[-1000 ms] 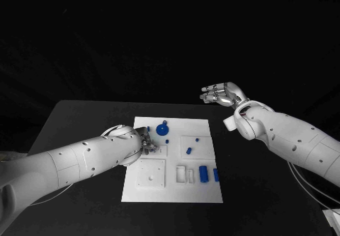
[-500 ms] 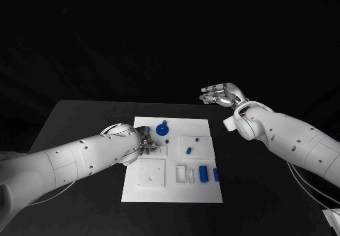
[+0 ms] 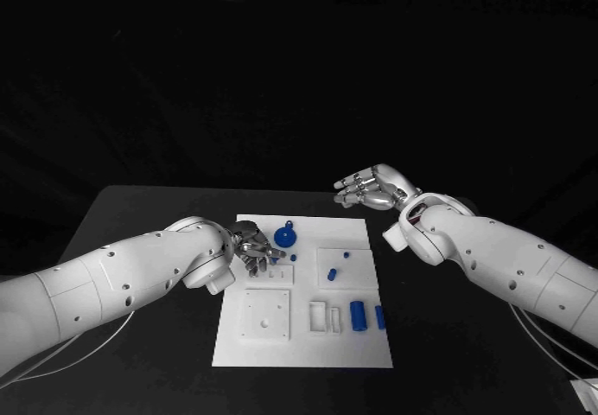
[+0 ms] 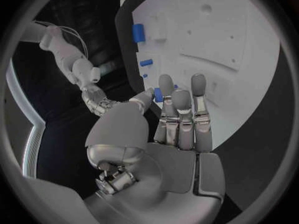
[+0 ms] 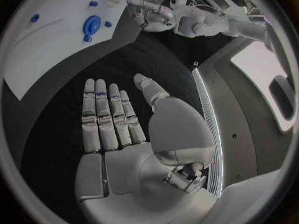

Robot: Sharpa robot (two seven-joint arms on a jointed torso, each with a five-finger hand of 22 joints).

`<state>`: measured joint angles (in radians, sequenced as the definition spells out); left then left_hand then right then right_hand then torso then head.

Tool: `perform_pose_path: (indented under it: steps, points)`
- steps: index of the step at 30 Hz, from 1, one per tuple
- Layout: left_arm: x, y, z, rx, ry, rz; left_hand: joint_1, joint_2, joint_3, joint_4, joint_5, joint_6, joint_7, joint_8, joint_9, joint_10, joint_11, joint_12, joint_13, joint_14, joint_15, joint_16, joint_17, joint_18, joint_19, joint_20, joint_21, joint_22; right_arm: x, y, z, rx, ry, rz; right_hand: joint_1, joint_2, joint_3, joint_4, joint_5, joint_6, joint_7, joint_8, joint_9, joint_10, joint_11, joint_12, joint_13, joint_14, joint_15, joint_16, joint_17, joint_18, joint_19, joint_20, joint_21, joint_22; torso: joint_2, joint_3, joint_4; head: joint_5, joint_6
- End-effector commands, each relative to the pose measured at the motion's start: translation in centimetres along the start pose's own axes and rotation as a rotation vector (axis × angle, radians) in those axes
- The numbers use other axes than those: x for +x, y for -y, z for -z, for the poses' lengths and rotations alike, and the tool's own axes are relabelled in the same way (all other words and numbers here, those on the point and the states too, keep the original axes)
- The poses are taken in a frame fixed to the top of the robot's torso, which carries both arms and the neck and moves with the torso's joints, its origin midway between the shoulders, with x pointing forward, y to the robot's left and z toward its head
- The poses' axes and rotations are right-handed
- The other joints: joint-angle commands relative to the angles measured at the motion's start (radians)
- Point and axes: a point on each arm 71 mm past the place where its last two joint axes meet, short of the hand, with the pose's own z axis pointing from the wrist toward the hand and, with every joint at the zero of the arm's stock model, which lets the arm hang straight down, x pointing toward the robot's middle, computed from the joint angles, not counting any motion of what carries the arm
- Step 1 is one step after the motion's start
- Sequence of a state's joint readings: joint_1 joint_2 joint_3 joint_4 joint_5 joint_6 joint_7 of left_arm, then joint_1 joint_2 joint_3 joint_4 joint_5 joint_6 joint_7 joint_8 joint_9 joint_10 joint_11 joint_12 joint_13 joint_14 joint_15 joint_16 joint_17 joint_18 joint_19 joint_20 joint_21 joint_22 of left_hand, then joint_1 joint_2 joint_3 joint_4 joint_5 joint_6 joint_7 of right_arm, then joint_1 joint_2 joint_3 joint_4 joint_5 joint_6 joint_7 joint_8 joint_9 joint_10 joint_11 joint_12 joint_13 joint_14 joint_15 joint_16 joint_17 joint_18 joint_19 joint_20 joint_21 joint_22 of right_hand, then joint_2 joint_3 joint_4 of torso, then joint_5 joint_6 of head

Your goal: Assemble the parts on the task board

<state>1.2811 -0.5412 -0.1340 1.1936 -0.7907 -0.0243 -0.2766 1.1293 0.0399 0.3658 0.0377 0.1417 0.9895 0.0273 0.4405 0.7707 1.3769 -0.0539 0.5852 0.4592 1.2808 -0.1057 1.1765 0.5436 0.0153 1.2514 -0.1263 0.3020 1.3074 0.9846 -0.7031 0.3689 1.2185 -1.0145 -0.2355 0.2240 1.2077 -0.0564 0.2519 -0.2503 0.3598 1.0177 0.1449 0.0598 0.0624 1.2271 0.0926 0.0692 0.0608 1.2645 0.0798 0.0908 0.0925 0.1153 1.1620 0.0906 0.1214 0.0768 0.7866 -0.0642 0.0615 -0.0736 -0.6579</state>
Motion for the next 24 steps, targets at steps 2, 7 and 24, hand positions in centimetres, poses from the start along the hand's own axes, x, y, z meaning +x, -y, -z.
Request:
perform_pose_path:
  steps: [2, 7, 24]
  points:
    - [0.4, 1.3, 0.8, 0.219, -0.13, 0.209, 0.043, 0.042, 0.088, -0.096, -0.054, -0.042, -0.01, 0.025, 0.003, -0.029, 0.001, 0.026, 0.006, -0.021, 0.003, 0.018, -0.017, -0.008, -0.009, 0.005, -0.014, 0.017, 2.4, -1.1, 0.3, -0.045, -0.152, 0.177, 0.019, 0.0, -0.019, -0.015, -0.03, 0.015, -0.013, 0.003, 0.001, 0.118, -0.042, 0.017, 0.008, 0.098, -0.044, 0.029, 0.053, 0.002, 0.097, -0.053, 0.044, 0.012, 0.001, -0.0022, -0.0006, 0.007, 0.025]
    - [0.4, 1.3, 1.5, 0.296, -0.198, 0.298, 0.063, 0.047, 0.072, -0.086, -0.066, -0.059, -0.007, 0.043, -0.012, -0.047, 0.005, 0.048, -0.003, -0.034, 0.006, 0.039, -0.046, -0.006, -0.01, 0.009, -0.023, 0.018, 4.6, -2.6, 0.7, -0.099, -0.219, 0.25, 0.067, -0.011, -0.125, -0.024, -0.05, 0.04, -0.042, 0.003, 0.002, 0.253, -0.101, 0.109, 0.078, 0.197, -0.115, 0.172, 0.309, -0.03, 0.24, -0.143, 0.167, 0.079, 0.001, -0.002, -0.0006, 0.01, 0.04]
    - [0.3, 0.5, 3.0, 0.38, -0.329, 0.373, 0.085, 0.076, 0.012, -0.085, -0.093, -0.084, 0.001, 0.046, -0.036, -0.073, 0.009, 0.053, -0.023, -0.063, 0.012, 0.057, -0.08, -0.011, -0.022, 0.011, -0.034, 0.019, 8.6, -5.4, 2.0, -0.224, -0.303, 0.365, 0.059, 0.017, -0.157, -0.029, -0.057, 0.019, -0.05, 0.002, 0.002, 0.03, -0.111, 0.764, 0.82, 0.041, -0.14, 0.735, 1.09, -0.009, 0.043, -0.169, 0.676, 0.602, 0.002, -0.0013, -0.0019, 0.02, 0.061]
